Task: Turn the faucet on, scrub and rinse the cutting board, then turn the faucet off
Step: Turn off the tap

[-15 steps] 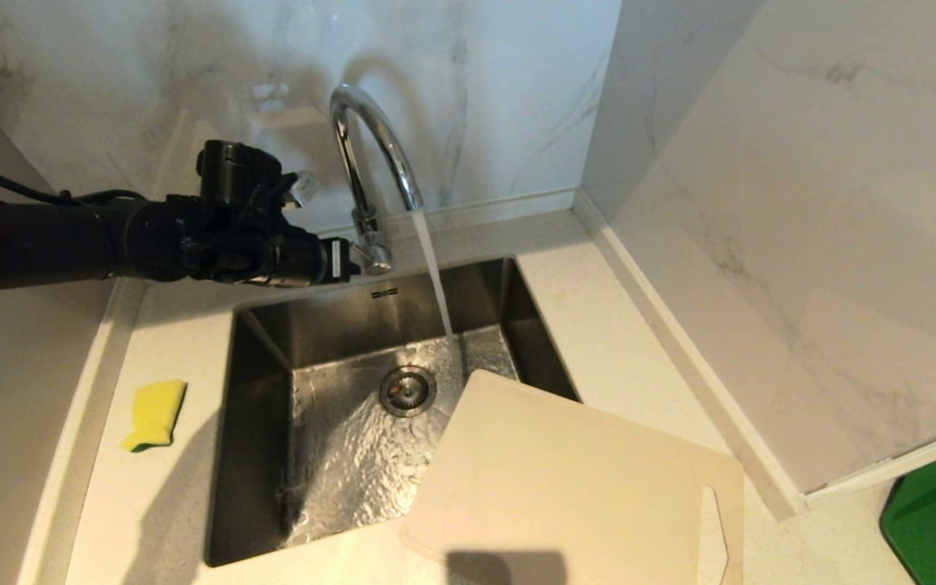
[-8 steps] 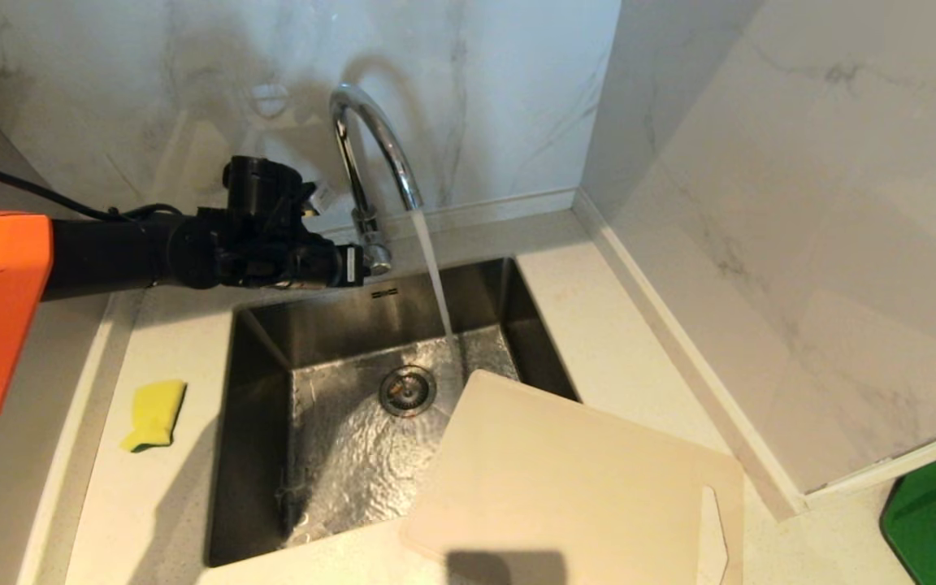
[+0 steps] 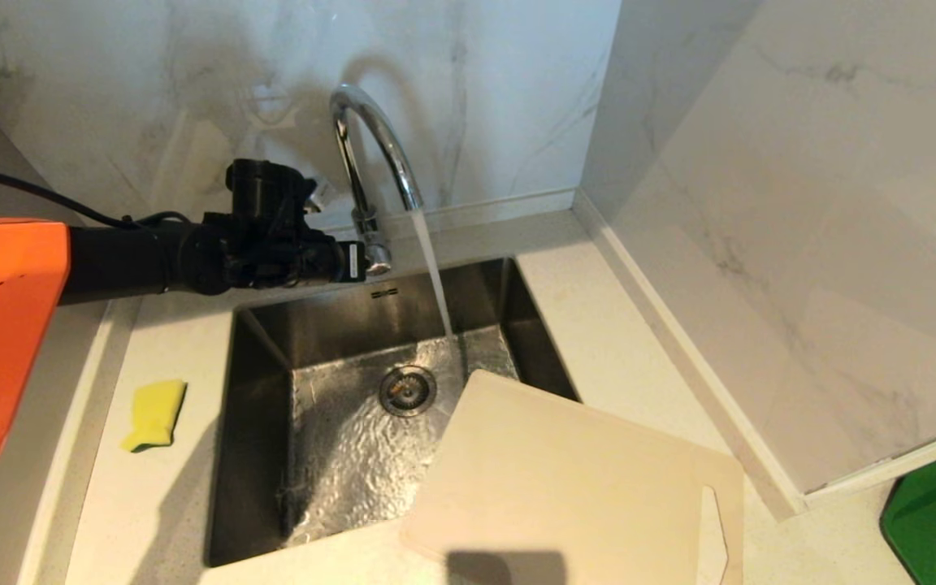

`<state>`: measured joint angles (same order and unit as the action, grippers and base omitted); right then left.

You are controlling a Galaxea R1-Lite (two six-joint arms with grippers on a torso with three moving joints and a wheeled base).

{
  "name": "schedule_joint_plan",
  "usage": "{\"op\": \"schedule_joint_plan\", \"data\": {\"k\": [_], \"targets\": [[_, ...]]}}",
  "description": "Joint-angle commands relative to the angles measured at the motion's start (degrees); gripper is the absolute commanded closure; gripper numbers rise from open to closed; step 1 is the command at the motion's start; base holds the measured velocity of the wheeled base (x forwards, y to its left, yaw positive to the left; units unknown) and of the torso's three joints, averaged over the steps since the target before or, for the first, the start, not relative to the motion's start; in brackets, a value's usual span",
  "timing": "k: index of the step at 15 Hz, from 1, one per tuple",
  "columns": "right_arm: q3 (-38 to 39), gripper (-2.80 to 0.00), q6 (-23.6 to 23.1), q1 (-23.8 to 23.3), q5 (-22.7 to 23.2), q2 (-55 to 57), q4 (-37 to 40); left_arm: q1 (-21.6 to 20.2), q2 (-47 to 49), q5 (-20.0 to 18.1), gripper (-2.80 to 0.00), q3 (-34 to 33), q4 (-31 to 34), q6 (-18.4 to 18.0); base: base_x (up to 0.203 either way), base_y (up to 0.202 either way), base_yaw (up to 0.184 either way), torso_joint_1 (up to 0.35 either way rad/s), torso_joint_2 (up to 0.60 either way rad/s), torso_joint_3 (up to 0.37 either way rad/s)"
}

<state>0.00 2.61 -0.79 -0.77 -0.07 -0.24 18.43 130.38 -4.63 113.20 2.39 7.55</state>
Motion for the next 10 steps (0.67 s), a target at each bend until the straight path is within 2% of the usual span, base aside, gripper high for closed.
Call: {"op": "schedule_joint_plan", "data": {"k": [1,5,8,10], "targets": [[0.0,0.00,0.0,0.0,0.0,0.0,0.0,-0.1,0.0,1.0,0.00,0.0,-2.4,0.1,0.000,0.000,0.000,0.000,0.00,0.000],[0.0,0.00,0.0,0.0,0.0,0.0,0.0,-0.4,-0.1,2.3,0.00,0.0,-4.9,-2.1,0.000,0.000,0.000,0.000,0.00,0.000],[0.0,0.00,0.0,0.0,0.0,0.0,0.0,-0.4,0.1,5.1,0.00,0.0,-5.9,-3.7,0.000,0.000,0.000,0.000,0.00,0.000],[0.0,0.00,0.0,0.0,0.0,0.0,0.0,-0.4,0.3,5.4,0.00,0.0,-6.6,-3.8,0.000,0.000,0.000,0.000,0.00,0.000]]}}
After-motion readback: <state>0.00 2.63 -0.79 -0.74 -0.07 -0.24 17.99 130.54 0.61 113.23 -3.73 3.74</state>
